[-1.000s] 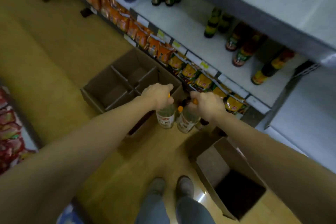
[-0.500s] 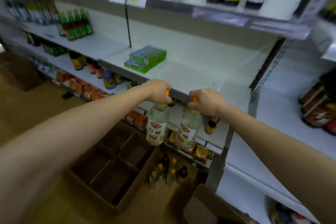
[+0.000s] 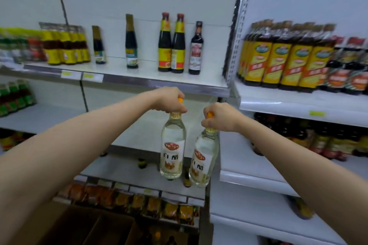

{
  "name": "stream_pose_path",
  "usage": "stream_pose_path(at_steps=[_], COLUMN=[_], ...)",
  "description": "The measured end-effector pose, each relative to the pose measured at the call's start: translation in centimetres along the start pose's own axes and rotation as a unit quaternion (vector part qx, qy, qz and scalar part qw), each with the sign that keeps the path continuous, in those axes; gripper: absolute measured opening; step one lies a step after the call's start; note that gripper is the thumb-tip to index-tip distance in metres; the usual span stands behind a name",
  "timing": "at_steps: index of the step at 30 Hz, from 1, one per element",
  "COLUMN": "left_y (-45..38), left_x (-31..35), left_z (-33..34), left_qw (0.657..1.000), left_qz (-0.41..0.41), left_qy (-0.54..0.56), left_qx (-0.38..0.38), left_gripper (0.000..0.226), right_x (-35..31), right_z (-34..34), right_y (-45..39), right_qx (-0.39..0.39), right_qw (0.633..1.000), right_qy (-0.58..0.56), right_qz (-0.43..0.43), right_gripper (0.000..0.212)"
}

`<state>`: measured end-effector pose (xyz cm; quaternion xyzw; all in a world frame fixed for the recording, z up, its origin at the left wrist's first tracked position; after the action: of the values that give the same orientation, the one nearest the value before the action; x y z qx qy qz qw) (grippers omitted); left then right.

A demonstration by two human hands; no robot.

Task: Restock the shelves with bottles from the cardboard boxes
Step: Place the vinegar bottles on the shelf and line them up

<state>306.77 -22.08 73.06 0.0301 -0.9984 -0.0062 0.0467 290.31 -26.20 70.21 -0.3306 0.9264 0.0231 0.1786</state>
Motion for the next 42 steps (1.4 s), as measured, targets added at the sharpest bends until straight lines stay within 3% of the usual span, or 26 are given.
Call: stream_pose_path(at_steps=[9, 15, 22, 29, 35, 42], left_y=[-0.9, -1.0, -0.4, -1.8, -2.9, -6.9], left_x=[13.1, 23.2, 36.8, 52.1, 66.0, 84.0], left_z=[-4.4, -6.0, -6.1, -3.3, -0.7, 2.4], left_qw=[0.994, 0.99, 0.983, 0.964, 0.936, 0.893], left_qz=[0.11, 0.136, 0.163, 0.248, 0.349, 0.448], left_qy=[-0.006, 0.03, 0.076, 0.077, 0.043, 0.032], left_qx=[-0.005, 0.014, 0.041, 0.048, -0.003, -0.011], left_gripper=[0.017, 0.017, 0.021, 0.024, 0.026, 0.027], right_x=[6.5, 12.5, 20.3, 30.1, 40.1, 52.6], right_z=[-8.9, -15.3, -21.2, -25.4, -27.9, -31.2], right_y=[8.5, 15.3, 24.2, 33.2, 41.7, 50.2], right_qx=[0.065, 0.079, 0.115, 0.117, 0.148, 0.181], right_qw=[0.996, 0.994, 0.986, 0.974, 0.946, 0.899], right_qy=[-0.02, -0.018, -0.012, 0.02, -0.011, -0.003], right_qz=[0.05, 0.079, 0.124, 0.193, 0.289, 0.399], right_gripper=[0.024, 0.025, 0.022, 0.025, 0.024, 0.021])
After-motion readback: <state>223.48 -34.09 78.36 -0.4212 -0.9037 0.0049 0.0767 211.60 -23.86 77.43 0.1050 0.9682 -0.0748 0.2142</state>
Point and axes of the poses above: each hand's wrist, its own y-axis away from the middle knuckle, its own z-axis out of the palm, x = y × z, the point moved 2 cm from there along -y, towards the middle knuckle, and after that the axes turned 10 degrees about -y, right-handed, at the moved point
